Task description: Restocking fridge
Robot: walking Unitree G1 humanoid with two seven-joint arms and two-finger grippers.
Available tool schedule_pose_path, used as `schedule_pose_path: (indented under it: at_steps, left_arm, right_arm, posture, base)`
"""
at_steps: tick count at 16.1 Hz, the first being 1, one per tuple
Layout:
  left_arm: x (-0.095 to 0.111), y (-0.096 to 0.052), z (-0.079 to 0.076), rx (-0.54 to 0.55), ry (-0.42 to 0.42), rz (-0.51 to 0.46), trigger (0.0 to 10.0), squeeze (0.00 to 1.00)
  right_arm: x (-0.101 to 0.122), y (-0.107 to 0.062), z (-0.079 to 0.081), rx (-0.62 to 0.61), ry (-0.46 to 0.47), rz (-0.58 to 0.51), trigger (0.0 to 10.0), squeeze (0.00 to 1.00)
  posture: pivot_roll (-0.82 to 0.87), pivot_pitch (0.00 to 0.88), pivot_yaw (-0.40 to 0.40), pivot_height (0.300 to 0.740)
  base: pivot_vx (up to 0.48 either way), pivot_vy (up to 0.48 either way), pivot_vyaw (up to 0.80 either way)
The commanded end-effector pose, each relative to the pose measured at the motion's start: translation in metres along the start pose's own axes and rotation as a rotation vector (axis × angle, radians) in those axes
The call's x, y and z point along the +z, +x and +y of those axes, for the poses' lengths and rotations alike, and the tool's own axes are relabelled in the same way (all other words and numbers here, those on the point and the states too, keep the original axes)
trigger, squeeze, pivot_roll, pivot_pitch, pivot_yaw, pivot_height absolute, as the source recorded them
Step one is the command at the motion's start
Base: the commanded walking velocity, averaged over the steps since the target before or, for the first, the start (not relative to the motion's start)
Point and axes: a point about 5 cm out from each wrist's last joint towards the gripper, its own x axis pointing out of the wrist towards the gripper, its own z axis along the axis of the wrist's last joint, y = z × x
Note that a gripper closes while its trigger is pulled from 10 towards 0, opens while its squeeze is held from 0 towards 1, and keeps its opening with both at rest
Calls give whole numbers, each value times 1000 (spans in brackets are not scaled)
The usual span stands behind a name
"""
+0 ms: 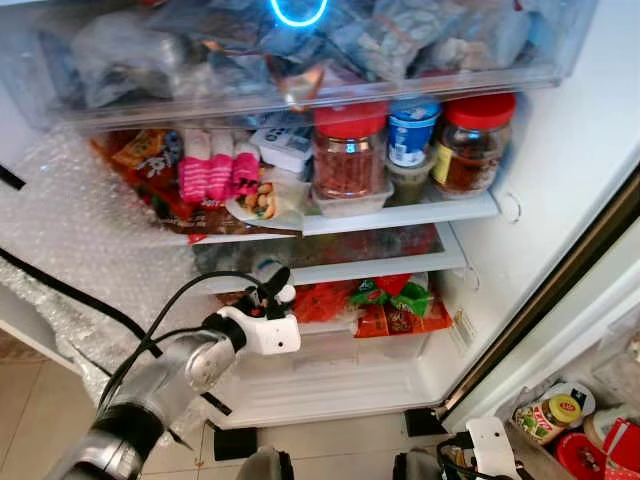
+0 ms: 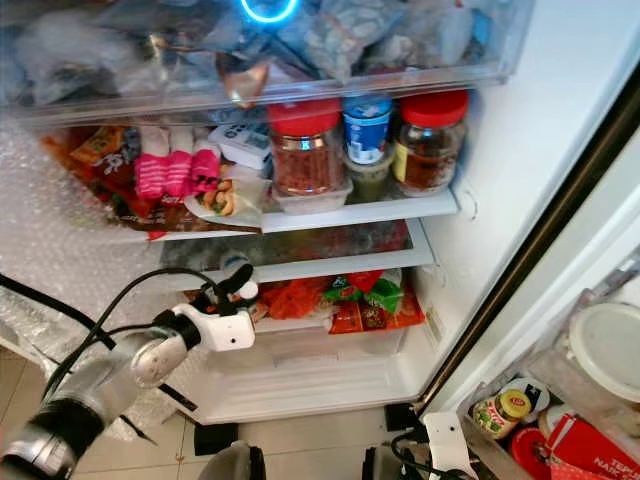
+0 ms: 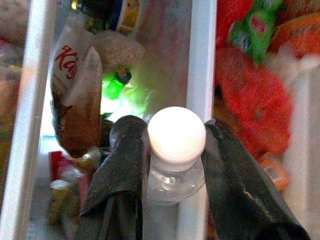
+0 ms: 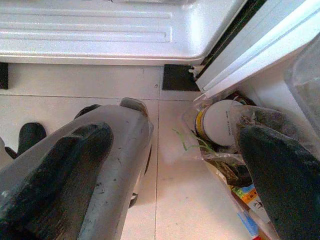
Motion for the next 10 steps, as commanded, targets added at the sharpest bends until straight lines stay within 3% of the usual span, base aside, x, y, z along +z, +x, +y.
schedule_pose_path:
  at_steps: [1, 2, 4, 6, 10]
  left_arm:
    - [-5, -3, -15, -49, 54, 21, 10000, 0]
    - [-9, 4, -16, -44, 131, 37, 10000, 0]
    - [-17, 10, -14, -29, 141, 109, 10000, 0]
    - [-24, 16, -11, -16, 135, 212, 10000, 0]
    - [-16, 35, 10, 66, 95, 245, 10000, 0]
  right_arm:
    - [-21, -4, 2, 0, 11, 75, 10000, 0]
    - [-21, -4, 3, -1, 11, 74, 10000, 0]
    - [-22, -4, 3, -4, 14, 74, 10000, 0]
    - [-22, -4, 2, -3, 13, 76, 10000, 0]
    - [-23, -5, 3, -4, 20, 76, 10000, 0]
  posture:
    - [-24, 158, 47, 653]
    - [-31, 159, 46, 653]
    - [-38, 162, 48, 653]
    - [-28, 165, 48, 653]
    - [-49, 173, 52, 653]
  base:
    - [0, 0, 0]
    - [0, 0, 0]
    - [0, 0, 0]
    - [0, 0, 0]
    - [0, 0, 0]
